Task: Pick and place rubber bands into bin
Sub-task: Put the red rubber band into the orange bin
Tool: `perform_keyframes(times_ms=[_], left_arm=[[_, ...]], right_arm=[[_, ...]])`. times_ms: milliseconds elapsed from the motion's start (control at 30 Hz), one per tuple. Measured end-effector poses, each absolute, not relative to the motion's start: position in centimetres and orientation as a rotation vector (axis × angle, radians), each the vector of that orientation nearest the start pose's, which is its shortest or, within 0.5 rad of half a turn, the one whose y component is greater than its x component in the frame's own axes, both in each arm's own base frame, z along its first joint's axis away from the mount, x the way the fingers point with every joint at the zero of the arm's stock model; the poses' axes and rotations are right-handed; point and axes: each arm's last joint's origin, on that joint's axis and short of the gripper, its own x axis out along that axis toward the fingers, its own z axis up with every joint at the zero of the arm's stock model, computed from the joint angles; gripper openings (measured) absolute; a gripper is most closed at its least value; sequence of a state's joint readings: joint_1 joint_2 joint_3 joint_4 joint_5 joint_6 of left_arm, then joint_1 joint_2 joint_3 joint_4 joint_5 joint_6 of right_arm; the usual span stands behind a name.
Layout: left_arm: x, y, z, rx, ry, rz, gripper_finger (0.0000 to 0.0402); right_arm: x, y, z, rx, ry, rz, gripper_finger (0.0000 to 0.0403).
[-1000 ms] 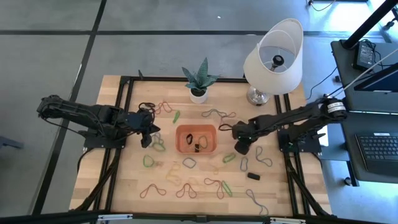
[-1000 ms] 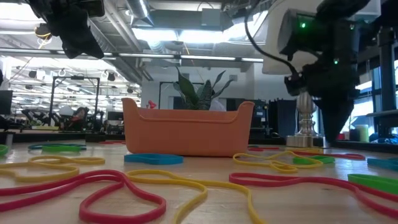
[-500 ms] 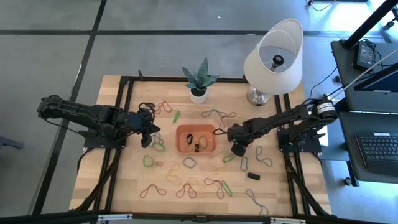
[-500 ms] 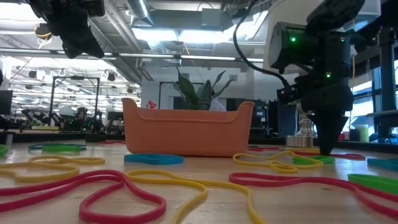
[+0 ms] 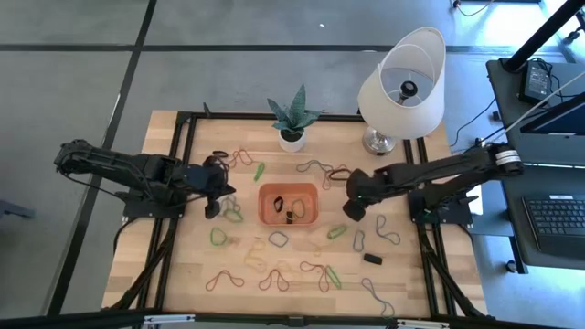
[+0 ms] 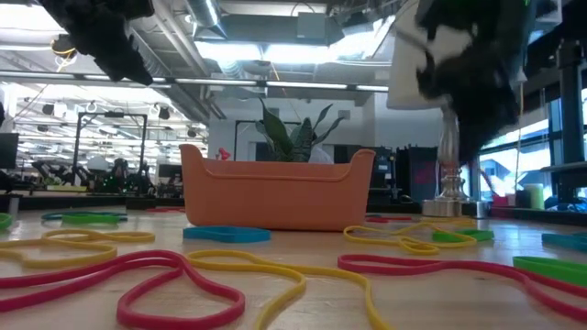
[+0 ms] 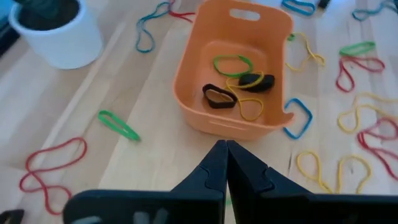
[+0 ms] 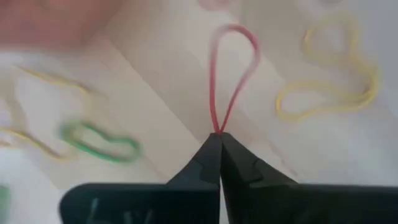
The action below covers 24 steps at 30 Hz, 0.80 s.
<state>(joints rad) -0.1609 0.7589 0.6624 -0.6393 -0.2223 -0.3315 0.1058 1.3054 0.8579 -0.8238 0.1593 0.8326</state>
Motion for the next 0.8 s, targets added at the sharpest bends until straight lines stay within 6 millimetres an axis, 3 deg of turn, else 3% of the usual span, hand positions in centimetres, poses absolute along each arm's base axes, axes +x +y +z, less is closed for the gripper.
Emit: perform_keyframes(times_ms=[200, 433, 633, 800], left_arm=[[14.7, -1.7, 25.6, -0.114, 0.72, 0.162, 0.0003], [14.7, -1.7, 25.6, -0.036, 0.722, 0.16, 0.0003], [14.7, -1.6, 25.7, 0.014, 0.718, 0.159, 0.0003], [14.6, -1.6, 25.7, 0.015, 0.714, 0.158, 0.0003]], right_arm=[[24.1, 2.6, 27.3, 0.487, 0.945, -0.546, 0.0001], [28.9, 3.4, 32.5, 0.374, 0.813, -0.471, 0.0], [35.2, 4.3, 33.0, 0.256, 0.803, -0.404, 0.0], [39.8, 5.0, 30.5, 0.188, 0.882, -0.382, 0.0]])
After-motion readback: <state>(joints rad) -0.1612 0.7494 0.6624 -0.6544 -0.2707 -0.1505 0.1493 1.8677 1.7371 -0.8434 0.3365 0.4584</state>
